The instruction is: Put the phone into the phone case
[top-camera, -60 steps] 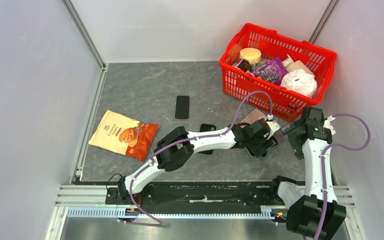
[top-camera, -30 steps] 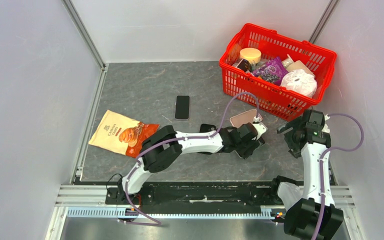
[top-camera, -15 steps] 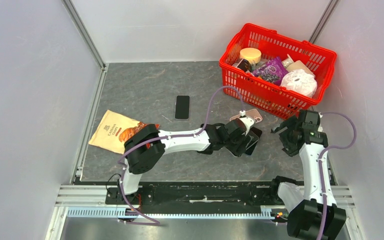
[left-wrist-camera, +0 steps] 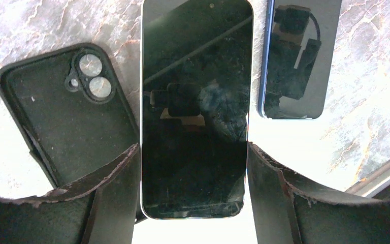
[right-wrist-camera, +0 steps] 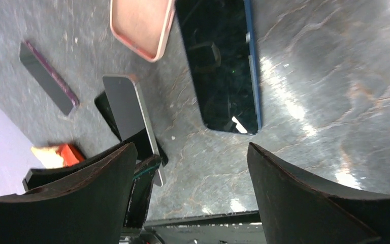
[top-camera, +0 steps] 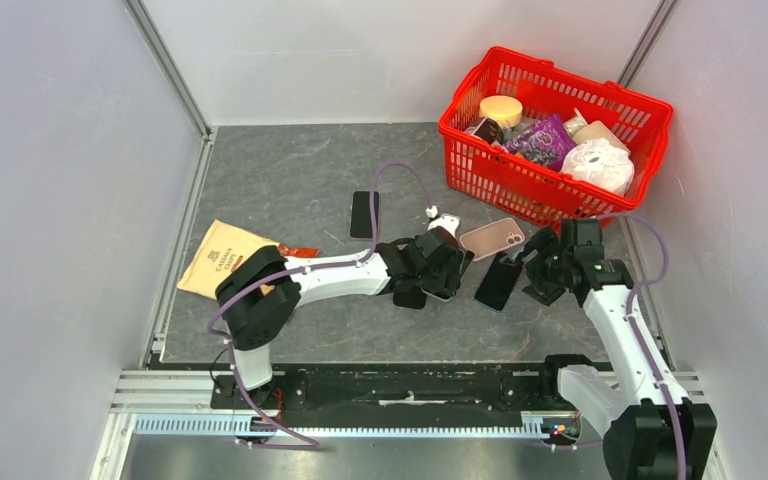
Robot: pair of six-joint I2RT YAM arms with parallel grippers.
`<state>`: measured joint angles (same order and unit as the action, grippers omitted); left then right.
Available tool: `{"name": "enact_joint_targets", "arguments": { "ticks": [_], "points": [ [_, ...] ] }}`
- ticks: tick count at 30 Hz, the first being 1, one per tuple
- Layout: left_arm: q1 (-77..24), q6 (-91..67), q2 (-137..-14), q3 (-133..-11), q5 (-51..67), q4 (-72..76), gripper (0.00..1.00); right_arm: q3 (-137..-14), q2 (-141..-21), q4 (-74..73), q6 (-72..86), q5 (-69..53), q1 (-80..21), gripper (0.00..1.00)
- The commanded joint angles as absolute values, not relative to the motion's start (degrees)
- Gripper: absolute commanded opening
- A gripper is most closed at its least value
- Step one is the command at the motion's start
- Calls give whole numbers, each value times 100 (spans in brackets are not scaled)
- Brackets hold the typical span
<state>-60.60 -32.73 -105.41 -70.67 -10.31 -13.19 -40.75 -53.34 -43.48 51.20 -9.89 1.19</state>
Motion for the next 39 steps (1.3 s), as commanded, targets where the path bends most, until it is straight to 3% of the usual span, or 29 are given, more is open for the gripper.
{"name": "enact_joint_targets", "arguments": {
  "ticks": [1, 11, 27, 39],
  "points": [
    [-6031, -3793, -10020, -6910, -1265, -952, 25, -3906, -5472, -3762, 5659, -1136, -519, 86],
    [-5903, -4093, -9503, -6289, -1165, -730, 25, -3968, -6451, -2640, 6329, -716, -1943, 78],
    [-5648, -4376, -9199, -5768, -477, -338, 25, -4092, -7772, -1305, 6654, -530, -2860, 66],
    [-5325, -4947, -9228, -5369, 454, 469, 25, -3843, -7888, -623, 6934, -595, -2979, 33]
  ]
}}
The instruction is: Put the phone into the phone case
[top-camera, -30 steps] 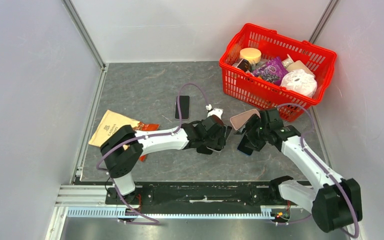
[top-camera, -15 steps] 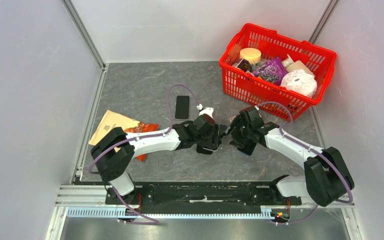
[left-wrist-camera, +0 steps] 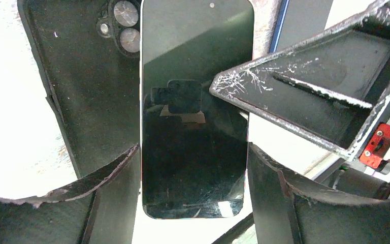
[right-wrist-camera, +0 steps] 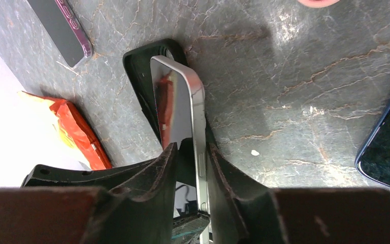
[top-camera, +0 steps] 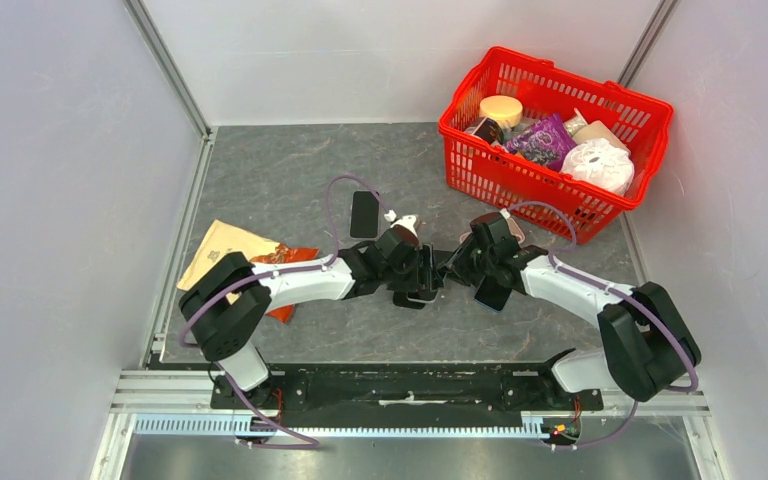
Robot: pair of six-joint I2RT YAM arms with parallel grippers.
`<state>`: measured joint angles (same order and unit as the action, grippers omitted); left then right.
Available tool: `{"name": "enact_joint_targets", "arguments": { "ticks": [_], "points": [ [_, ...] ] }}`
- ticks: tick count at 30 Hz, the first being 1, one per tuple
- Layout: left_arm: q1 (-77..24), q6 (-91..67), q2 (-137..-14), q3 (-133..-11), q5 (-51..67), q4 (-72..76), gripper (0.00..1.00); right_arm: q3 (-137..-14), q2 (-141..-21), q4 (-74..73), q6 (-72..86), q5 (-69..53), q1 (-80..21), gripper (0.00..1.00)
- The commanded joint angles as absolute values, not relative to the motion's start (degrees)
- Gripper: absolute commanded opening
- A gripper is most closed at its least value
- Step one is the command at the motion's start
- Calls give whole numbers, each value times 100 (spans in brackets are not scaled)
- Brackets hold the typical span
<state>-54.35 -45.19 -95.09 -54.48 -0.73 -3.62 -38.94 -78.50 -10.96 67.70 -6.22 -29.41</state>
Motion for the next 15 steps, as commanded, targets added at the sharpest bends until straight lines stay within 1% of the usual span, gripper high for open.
{"name": "enact_joint_targets", "arguments": {
  "ticks": [1, 6, 9, 11, 12, 15],
  "points": [
    [-5301, -5003, -9220, -5331, 519, 561, 25, -3824, -7907, -586, 6952, -608, -2982, 31],
    [-5217, -5163, -9228, -5232, 791, 812, 26, -3771, -7963, -407, 6994, -680, -2988, 23],
    [-5164, -5253, -9243, -5196, 994, 970, 32, -3771, -7938, -344, 6991, -678, -2986, 12],
    [-5146, -5316, -9237, -5155, 1078, 1063, 37, -3771, -7913, -316, 6992, -651, -2988, 3],
    [-5142, -5326, -9217, -5153, 1105, 1079, 43, -3779, -7904, -308, 6977, -649, -2986, 0],
    [-5133, -5286, -9144, -5133, 1120, 1037, 57, -3805, -7902, -314, 6911, -600, -2988, 0]
  ]
}}
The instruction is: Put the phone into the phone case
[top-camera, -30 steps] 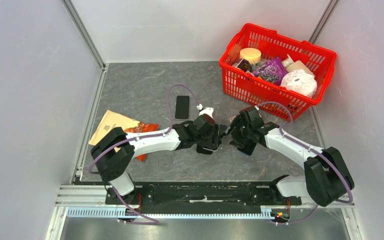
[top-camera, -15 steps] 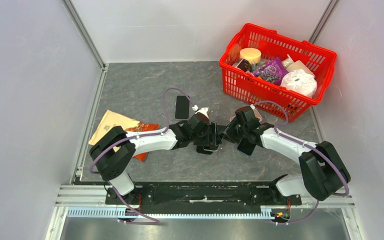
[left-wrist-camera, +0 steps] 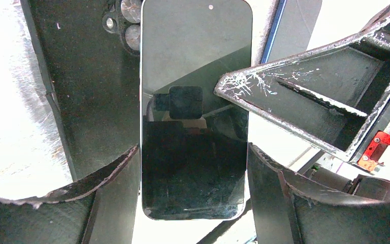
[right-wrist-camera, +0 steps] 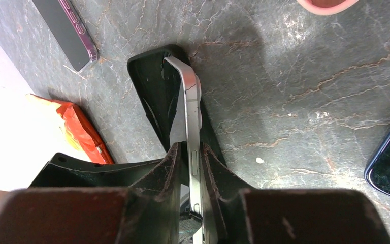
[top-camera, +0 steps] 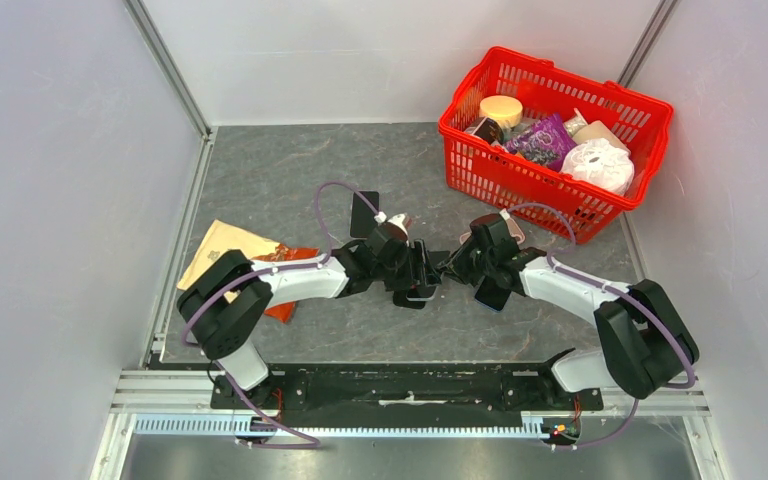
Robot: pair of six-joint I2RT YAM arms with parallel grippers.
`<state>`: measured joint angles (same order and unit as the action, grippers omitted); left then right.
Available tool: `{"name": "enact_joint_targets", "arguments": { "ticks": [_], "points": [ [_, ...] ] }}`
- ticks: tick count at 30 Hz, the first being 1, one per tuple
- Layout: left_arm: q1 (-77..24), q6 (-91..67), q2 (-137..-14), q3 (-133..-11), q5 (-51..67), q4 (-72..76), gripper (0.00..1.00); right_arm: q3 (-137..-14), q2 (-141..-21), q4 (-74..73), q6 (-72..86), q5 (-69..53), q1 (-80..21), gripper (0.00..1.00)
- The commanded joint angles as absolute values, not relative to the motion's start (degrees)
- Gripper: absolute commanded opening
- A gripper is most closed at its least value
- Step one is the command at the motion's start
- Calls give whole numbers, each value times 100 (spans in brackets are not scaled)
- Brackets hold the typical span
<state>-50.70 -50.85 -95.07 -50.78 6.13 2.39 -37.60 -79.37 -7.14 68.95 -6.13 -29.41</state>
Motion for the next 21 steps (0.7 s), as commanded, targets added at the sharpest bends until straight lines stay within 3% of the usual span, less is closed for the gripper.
{"name": "enact_joint_targets", "arguments": {
  "ticks": [1, 8, 14, 21],
  "points": [
    [-5124, -5243, -9110, -5137, 1124, 963, 62, -3806, -7911, -312, 6890, -584, -2985, 0],
    [-5124, -4830, -8760, -5065, 1265, 575, 83, -3807, -7850, -252, 6593, -527, -2987, 0],
    [-5124, -4614, -8425, -4928, 1515, 413, 85, -3810, -7777, -222, 6527, -476, -2987, 0],
    [-5020, -4167, -7930, -4946, 1102, -377, 80, -3858, -7622, -488, 6320, -306, -2980, 0]
  ]
}}
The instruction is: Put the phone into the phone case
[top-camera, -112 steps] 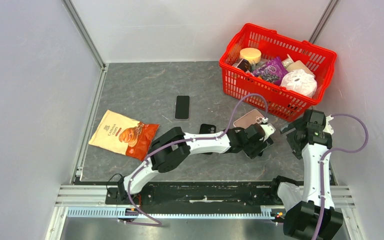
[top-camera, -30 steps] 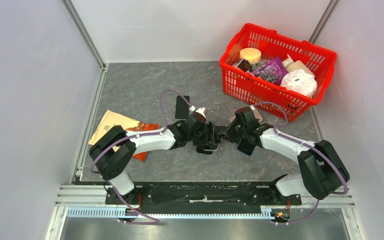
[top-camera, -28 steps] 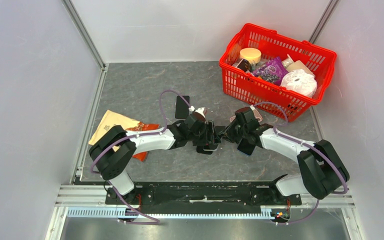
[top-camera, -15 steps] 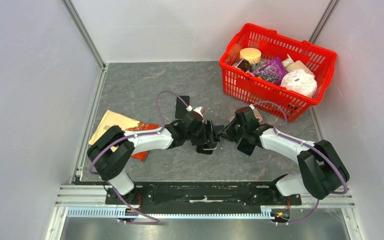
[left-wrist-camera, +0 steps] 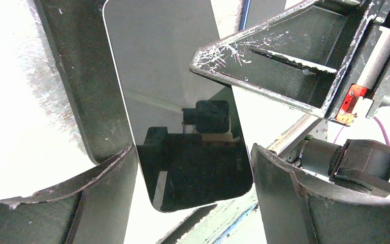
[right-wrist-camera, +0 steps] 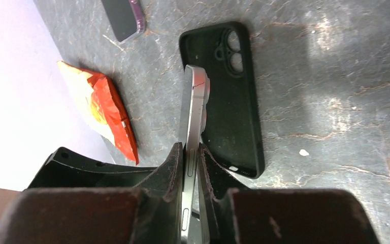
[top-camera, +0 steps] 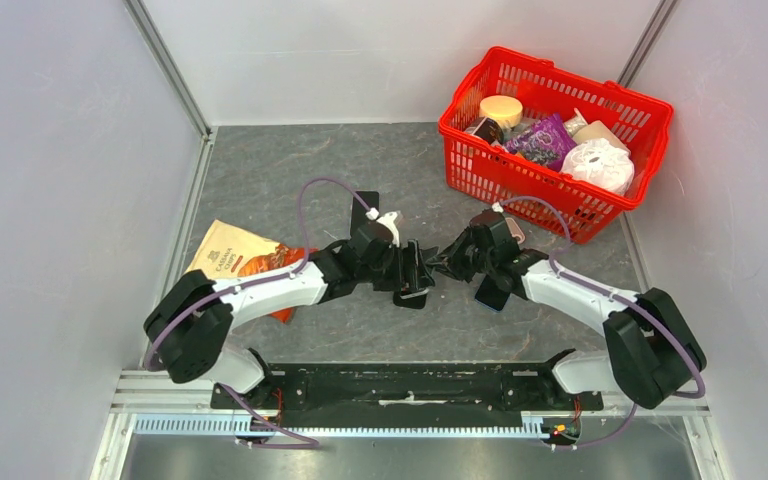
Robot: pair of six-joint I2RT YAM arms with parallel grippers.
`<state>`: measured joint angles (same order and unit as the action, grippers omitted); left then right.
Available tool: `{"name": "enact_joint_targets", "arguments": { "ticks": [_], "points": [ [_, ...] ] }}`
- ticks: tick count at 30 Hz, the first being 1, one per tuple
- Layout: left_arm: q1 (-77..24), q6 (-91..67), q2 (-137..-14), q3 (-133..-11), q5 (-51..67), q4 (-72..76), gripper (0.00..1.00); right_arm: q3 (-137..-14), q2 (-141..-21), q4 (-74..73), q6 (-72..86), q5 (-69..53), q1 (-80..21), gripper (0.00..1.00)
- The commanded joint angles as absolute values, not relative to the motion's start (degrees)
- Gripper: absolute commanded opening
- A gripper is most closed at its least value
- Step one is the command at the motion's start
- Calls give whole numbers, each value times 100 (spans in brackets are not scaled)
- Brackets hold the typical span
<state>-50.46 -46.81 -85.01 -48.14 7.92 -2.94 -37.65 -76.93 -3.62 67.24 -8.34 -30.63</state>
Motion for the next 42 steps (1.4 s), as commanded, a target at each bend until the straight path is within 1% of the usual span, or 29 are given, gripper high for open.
{"name": "enact_joint_targets", "arguments": {
  "ticks": [1, 5, 8, 10, 15, 20, 25, 27, 30, 34, 37, 42],
  "points": [
    [-5011, -4124, -7924, -4980, 1133, -412, 79, -3851, -7623, -479, 6312, -317, -2979, 0],
    [-5017, -3973, -8027, -5063, 1644, -375, 79, -3816, -7614, -423, 6345, -348, -2979, 0],
    [-5009, -3918, -8025, -4984, 2034, -205, 85, -3782, -7522, -485, 6372, -263, -2979, 0],
    [-5008, -3919, -8069, -4966, 2284, -105, 85, -3755, -7477, -508, 6391, -216, -2971, 0],
    [-5009, -3964, -8007, -4844, 2567, 184, 89, -3729, -7388, -585, 6416, -123, -2958, 0],
    [-4999, -3838, -7901, -4887, 2286, -85, 89, -3718, -7346, -645, 6390, -76, -2953, 0],
    [-4949, -3566, -7726, -5170, 700, -1053, 75, -3753, -7086, -980, 6234, 250, -2943, 0],
    [-4942, -3414, -7867, -5400, -49, -1461, 64, -3753, -6927, -1090, 6148, 346, -2944, 0],
    [-4926, -3105, -8392, -5916, -700, -1883, 53, -3774, -6693, -1224, 6014, 394, -2938, 0],
    [-4922, -2922, -9014, -6292, -1054, -1973, 50, -3864, -6445, -1468, 5810, 374, -2945, 0],
    [-4904, -2841, -9434, -6528, -1214, -2056, 46, -3917, -6286, -1602, 5699, 327, -2944, 0],
    [-4896, -2804, -9924, -6671, -1382, -2054, 45, -4003, -6145, -1790, 5548, 289, -2944, 0]
  ]
}}
